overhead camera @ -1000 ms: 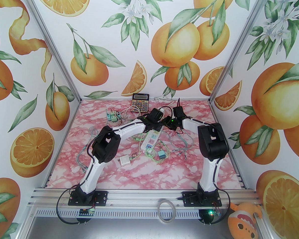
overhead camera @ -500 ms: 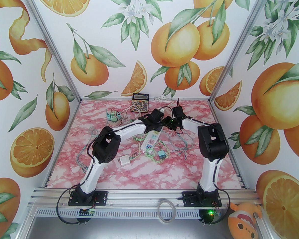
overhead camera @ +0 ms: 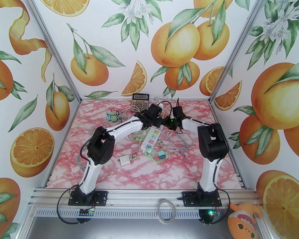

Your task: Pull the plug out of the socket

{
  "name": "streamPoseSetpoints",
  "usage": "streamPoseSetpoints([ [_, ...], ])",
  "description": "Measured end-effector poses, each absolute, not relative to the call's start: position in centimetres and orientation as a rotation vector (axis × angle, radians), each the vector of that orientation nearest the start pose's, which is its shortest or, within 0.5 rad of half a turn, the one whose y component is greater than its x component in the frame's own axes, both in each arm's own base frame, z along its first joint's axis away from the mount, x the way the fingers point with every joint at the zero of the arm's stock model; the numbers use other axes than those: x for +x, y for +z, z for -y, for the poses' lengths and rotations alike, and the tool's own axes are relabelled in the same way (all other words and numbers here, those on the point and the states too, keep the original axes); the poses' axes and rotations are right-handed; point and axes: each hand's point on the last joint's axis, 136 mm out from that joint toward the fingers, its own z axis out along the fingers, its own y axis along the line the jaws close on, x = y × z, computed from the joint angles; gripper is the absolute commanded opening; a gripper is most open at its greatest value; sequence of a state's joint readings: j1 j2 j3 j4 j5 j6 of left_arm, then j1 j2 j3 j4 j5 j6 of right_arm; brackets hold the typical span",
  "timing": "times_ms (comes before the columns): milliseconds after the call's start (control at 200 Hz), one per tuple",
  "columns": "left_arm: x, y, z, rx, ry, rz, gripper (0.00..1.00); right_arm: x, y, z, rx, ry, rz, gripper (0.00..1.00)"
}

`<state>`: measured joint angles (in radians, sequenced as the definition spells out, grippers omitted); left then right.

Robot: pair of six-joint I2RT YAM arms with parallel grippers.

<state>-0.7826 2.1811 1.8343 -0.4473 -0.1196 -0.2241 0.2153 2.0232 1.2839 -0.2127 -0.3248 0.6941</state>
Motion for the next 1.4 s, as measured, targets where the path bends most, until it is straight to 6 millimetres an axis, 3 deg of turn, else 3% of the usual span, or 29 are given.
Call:
streamPoseSetpoints([
  [255, 42.3, 13.7, 40.8, 0.644, -0.305, -2.291, 0.17, 46.4, 4.1, -15.6, 0.465, 0.729, -2.604, 0.47],
  [430, 41.2, 16.8, 41.4, 0.651, -0.343, -2.239, 0.17, 46.4, 7.9, -14.1, 0.486, 0.709, -2.537, 0.56],
  [530, 40.2, 18.1, 42.2, 0.679, -0.365, -2.209, 0.17, 46.6, 11.5, -11.8, 0.53, 0.678, -2.44, 0.59],
  [666, 37.8, 18.3, 44.3, 0.766, -0.387, -2.183, 0.18, 45.6, 15.6, -7.8, 0.624, 0.618, -2.309, 0.64],
  [776, 35.9, 18.3, 45.8, 0.833, -0.402, -2.162, 0.18, 44.0, 16.9, -4.1, 0.721, 0.547, -2.242, 0.66],
  [926, 33.2, 18.2, 47.8, 0.923, -0.42, -2.129, 0.18, 41.1, 17.0, 0.5, 0.858, 0.441, -2.185, 0.71],
  [1061, 31.2, 17.0, 49.3, 1.005, -0.4, -2.11, 0.18, 38.4, 17.8, 3.6, 0.943, 0.37, -2.122, 0.78],
  [1176, 29.4, 14.6, 50.6, 1.092, -0.357, -2.104, 0.18, 36.5, 19.2, 5.5, 0.985, 0.329, -2.058, 0.81],
  [1396, 25.6, 9.6, 52.6, 1.268, -0.258, -2.078, 0.22, 34.5, 19.1, 7.0, 1.028, 0.291, -2.043, 0.87],
])
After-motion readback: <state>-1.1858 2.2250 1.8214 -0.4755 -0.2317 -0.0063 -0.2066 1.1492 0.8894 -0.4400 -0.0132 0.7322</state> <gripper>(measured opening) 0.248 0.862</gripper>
